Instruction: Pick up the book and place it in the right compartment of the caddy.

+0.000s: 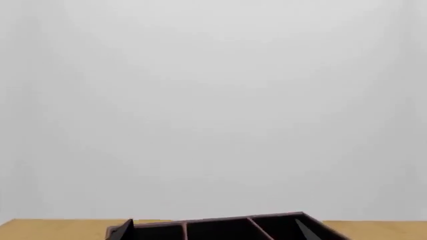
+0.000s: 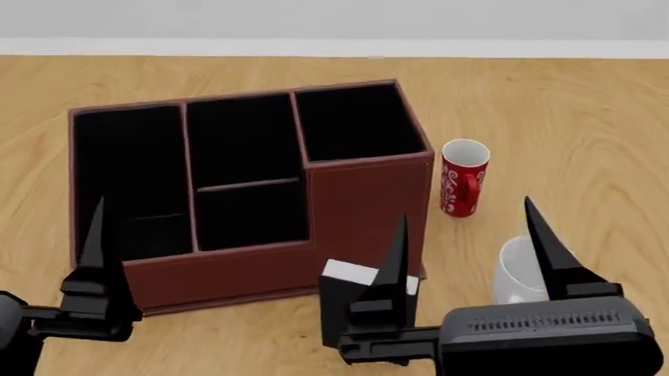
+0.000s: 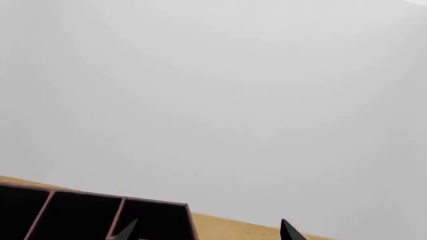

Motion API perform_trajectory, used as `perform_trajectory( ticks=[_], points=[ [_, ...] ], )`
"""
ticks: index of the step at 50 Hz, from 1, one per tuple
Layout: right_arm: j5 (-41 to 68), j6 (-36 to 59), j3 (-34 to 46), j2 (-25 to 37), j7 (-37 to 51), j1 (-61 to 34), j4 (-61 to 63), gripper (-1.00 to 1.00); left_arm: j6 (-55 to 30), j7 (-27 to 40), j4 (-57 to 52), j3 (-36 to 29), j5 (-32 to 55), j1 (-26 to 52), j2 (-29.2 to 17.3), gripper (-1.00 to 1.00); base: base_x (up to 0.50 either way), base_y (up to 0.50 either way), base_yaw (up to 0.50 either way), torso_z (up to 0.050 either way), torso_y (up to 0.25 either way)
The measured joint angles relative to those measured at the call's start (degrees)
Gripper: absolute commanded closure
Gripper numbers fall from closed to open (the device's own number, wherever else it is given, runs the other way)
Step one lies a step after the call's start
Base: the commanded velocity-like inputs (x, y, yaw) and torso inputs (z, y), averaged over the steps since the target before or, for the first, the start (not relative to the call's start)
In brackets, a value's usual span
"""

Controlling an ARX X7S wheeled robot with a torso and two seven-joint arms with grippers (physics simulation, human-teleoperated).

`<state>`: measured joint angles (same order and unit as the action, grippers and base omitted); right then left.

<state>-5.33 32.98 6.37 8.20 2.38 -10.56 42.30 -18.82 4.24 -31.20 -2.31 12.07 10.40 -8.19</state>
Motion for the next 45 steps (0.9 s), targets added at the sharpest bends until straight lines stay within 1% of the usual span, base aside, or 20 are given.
perform_trajectory(
  ticks=[8,22,28,35,45],
  points=[
    [-0.2,0.3,0.8,0.5,0.4,0.1,0.7,-1.0,-1.2,1.0,-0.7,0.1,0.5,0.6,-0.4,-1.0,0.5,0.13,0.0,0.0,0.0],
    [0.3,0.4,1.5,1.0,1.1,0.2,1.2,-1.0,-0.8,2.2,-0.6,-0.8,-0.2,0.9,-1.2,-1.0,0.5,0.16,0.0,0.0,0.001],
    [1.0,0.4,1.6,1.1,1.2,0.2,1.4,-1.0,-0.5,2.5,-0.5,-1.2,-0.4,0.8,-1.5,-1.0,0.5,0.02,0.0,0.0,0.0],
    [2.0,1.4,1.2,0.8,1.6,0.0,1.6,-1.0,-0.3,2.8,-0.6,-1.6,-0.5,0.7,-1.8,-1.0,-0.01,0.0,0.0,0.0,0.002],
    [3.7,1.2,-0.1,0.5,2.2,0.7,2.4,-1.0,0.0,3.2,-0.6,-2.1,-0.4,0.6,-2.3,-1.0,0.0,0.0,-0.5,0.0,0.0]
  ],
)
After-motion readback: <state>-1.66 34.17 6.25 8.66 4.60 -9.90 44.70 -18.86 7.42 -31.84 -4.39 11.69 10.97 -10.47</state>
